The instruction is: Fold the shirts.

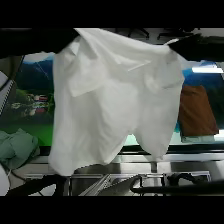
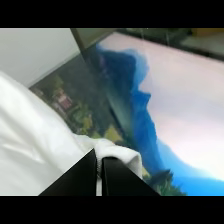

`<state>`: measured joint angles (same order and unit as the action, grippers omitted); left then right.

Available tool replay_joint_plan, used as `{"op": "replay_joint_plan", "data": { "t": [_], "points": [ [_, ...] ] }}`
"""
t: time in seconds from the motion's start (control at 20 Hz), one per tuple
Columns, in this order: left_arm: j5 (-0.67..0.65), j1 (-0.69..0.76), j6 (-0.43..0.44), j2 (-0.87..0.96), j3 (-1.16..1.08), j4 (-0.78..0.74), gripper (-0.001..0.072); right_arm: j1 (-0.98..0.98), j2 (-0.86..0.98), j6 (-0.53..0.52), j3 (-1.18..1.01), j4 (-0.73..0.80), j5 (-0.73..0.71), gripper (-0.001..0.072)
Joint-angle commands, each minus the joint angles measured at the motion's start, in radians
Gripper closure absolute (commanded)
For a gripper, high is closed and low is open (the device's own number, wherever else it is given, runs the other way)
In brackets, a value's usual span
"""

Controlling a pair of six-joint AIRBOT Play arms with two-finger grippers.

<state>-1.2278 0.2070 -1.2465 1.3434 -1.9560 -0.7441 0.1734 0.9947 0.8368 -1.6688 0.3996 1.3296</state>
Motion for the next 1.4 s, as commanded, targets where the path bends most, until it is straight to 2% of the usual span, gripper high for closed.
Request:
{"op": "replay_joint_plan", "data": {
  "t": [0.0, 0.1, 0.2, 0.35, 0.4, 0.45, 0.5, 0.65, 0.7, 0.8, 0.9, 1.0, 1.1, 1.25, 1.35],
  "points": [
    [0.061, 0.006, 0.078, 0.334, 0.029, 0.005, 0.069, -0.034, 0.248, -0.003, 0.116, 0.105, -0.044, 0.069],
    [0.179, -0.016, 0.077, 0.498, 0.029, 0.016, 0.069, -0.032, 0.399, -0.003, 0.148, 0.177, -0.15, 0.069],
    [0.271, -0.046, 0.077, 0.598, 0.028, 0.095, 0.069, -0.022, 0.52, 0.001, 0.147, 0.174, -0.229, 0.0691],
    [0.242, -0.104, 0.078, 0.67, -0.059, 0.18, 0.068, -0.024, 0.587, 0.0, 0.146, 0.134, -0.348, 0.0689],
    [0.202, -0.119, 0.078, 0.679, -0.096, 0.18, 0.0523, -0.024, 0.587, 0.0, 0.145, 0.134, -0.366, 0.0668],
    [0.156, -0.135, 0.078, 0.675, -0.122, 0.183, 0.0122, -0.018, 0.587, 0.0, 0.13, 0.135, -0.357, 0.0502],
    [0.116, -0.153, 0.074, 0.66, -0.127, 0.191, -0.0001, -0.005, 0.584, 0.0, 0.112, 0.137, -0.33, 0.0356],
    [-0.043, -0.237, 0.04, 0.545, -0.048, 0.183, 0.0, 0.071, 0.546, 0.021, 0.087, 0.187, -0.227, 0.034],
    [-0.117, -0.272, 0.002, 0.496, -0.006, 0.166, 0.004, 0.103, 0.534, 0.05, 0.087, 0.22, -0.182, 0.0339],
    [-0.272, -0.314, -0.064, 0.403, 0.091, 0.045, 0.0057, 0.148, 0.53, 0.11, 0.087, 0.298, -0.084, 0.034],
    [-0.379, -0.316, -0.103, 0.286, 0.254, -0.161, 0.0058, 0.168, 0.534, 0.126, 0.094, 0.357, -0.005, 0.0342],
    [-0.397, -0.3, -0.11, 0.158, 0.46, -0.35, 0.0057, 0.169, 0.534, 0.127, 0.109, 0.387, 0.04, 0.0344],
    [-0.383, -0.295, -0.111, 0.032, 0.689, -0.464, 0.0057, 0.17, 0.534, 0.125, 0.126, 0.394, 0.049, 0.0344],
    [-0.329, -0.325, -0.124, -0.115, 1.023, -0.492, 0.0057, 0.174, 0.534, 0.124, 0.161, 0.419, 0.048, 0.0343],
    [-0.246, -0.339, -0.124, -0.174, 1.193, -0.492, 0.0057, 0.174, 0.535, 0.118, 0.183, 0.431, 0.032, 0.0343]
  ]
}}
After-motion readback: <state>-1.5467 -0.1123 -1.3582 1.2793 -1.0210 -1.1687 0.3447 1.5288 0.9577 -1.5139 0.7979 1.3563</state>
